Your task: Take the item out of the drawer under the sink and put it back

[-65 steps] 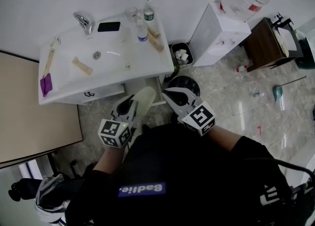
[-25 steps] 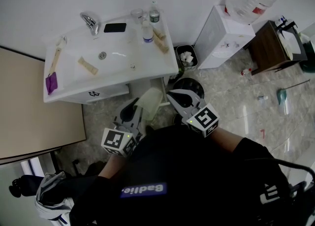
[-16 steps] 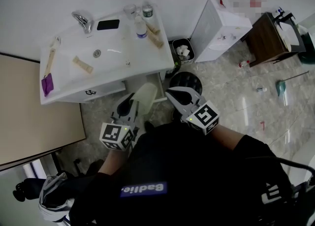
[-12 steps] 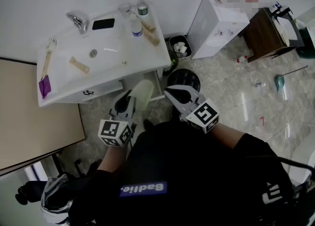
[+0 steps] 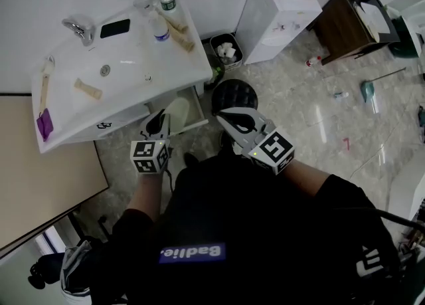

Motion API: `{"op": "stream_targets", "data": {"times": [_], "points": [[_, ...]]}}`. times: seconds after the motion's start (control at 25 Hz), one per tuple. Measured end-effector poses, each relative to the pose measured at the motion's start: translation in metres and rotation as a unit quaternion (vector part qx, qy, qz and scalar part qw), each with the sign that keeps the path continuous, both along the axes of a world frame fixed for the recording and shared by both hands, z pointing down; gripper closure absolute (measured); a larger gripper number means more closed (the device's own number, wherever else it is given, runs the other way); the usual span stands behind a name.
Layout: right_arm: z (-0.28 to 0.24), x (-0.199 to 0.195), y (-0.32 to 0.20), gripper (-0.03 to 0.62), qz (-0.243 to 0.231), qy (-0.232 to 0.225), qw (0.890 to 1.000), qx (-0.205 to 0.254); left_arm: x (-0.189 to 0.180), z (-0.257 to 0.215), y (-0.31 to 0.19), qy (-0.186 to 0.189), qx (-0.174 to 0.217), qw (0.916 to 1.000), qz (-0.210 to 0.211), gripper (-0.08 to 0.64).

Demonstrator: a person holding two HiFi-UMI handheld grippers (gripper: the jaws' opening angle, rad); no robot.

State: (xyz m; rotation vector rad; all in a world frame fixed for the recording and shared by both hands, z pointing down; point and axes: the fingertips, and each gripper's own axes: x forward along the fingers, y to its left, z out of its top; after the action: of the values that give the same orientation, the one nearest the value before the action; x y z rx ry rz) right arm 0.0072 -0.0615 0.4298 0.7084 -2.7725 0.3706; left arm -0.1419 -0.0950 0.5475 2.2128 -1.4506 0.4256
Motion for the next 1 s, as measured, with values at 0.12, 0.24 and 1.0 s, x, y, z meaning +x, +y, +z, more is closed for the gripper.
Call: {"op": "stream_targets", "data": {"times": [0.12,0.24,1.0], "points": [[0.005,0.014,-0.002,0.597,0.011,0.009,1.000,-0.007,-0.001,0.040,-0.003,-0.012,-0.040,0.9991,0.001,0.535],[0.012,0.026,-0.002,0.597,0.024,0.018,0.999,-0.015,-0.007,0.084,-0.006,-0.024,-0.083,0.9963,-0.001,0.535],[0.054,0.098,0.007,0.597,0.104,0.089,0.988,-0.071,-0.039,0.275,-0.017,-0.101,-0.259,0.9604,-0.024,0.535]]}}
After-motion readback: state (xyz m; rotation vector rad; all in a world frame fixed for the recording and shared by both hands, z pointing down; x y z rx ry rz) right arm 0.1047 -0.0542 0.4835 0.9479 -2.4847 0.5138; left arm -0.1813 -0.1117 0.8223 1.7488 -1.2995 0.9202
